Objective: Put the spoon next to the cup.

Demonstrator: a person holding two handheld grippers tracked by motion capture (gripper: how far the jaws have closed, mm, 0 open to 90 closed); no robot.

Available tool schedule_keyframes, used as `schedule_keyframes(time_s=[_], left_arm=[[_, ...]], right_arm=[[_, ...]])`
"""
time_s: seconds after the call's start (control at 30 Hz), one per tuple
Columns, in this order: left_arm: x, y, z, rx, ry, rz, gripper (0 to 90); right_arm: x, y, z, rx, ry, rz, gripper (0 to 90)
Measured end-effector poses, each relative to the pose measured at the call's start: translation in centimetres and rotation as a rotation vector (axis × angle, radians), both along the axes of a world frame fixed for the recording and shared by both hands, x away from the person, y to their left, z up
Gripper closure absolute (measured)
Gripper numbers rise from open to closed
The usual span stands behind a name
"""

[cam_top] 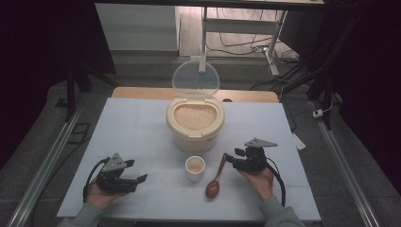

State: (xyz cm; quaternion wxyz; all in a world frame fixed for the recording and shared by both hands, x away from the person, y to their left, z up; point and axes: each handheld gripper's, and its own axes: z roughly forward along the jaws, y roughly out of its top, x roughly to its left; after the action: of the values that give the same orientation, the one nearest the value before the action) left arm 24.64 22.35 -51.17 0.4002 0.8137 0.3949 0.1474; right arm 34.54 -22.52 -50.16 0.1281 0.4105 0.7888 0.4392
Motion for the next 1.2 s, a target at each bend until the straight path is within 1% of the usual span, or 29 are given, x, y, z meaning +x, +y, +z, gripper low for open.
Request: schedule_keyframes(time_s=[0.07, 0.23, 0.3, 0.5, 0.57, 0.63, 0.77, 0.9, 1.1, 1.2], left_arm=[[0.0, 0.0, 0.0, 0.001, 0.0, 0.0, 23.2], [0.0, 0.0, 0.0, 0.0, -0.001, 0.002, 23.2], [0.0, 0.0, 0.0, 0.0, -0.001, 0.002, 23.2], [0.0, 0.1, 0.0, -0.004, -0.002, 0.005, 23.2], [0.0, 0.1, 0.1, -0.006, -0.003, 0.006, 23.3], [0.0, 0.1, 0.1, -0.007, -0.004, 0.008, 23.3], [0.0, 0.1, 0.1, -0.008, -0.006, 0.008, 23.3], [0.0, 0.1, 0.1, -0.01, -0.007, 0.007, 23.3], [0.0, 0.2, 0.1, -0.012, -0.007, 0.008, 23.3], [0.0, 0.2, 0.1, -0.013, -0.007, 0.007, 23.3]], right_arm=[[-0.6, -0.6, 0.2, 0.0, -0.024, 0.012, 45.2], [-2.1, -2.6, 0.5, 0.005, -0.06, 0.038, 45.3], [-2.6, -3.4, 0.6, 0.01, -0.072, 0.045, 45.3], [-4.1, -5.9, 0.8, -0.006, -0.102, 0.057, 45.6], [-4.5, -6.5, 0.7, -0.001, -0.108, 0.058, 45.7], [-4.8, -7.0, 0.5, -0.012, -0.111, 0.062, 45.7], [-5.4, -7.8, 0.2, -0.024, -0.111, 0.064, 45.7], [-5.7, -8.2, 0.1, -0.037, -0.116, 0.068, 45.8], [-5.8, -8.2, 0.1, -0.044, -0.123, 0.07, 45.8], [-5.8, -8.2, 0.0, -0.046, -0.118, 0.073, 45.8]])
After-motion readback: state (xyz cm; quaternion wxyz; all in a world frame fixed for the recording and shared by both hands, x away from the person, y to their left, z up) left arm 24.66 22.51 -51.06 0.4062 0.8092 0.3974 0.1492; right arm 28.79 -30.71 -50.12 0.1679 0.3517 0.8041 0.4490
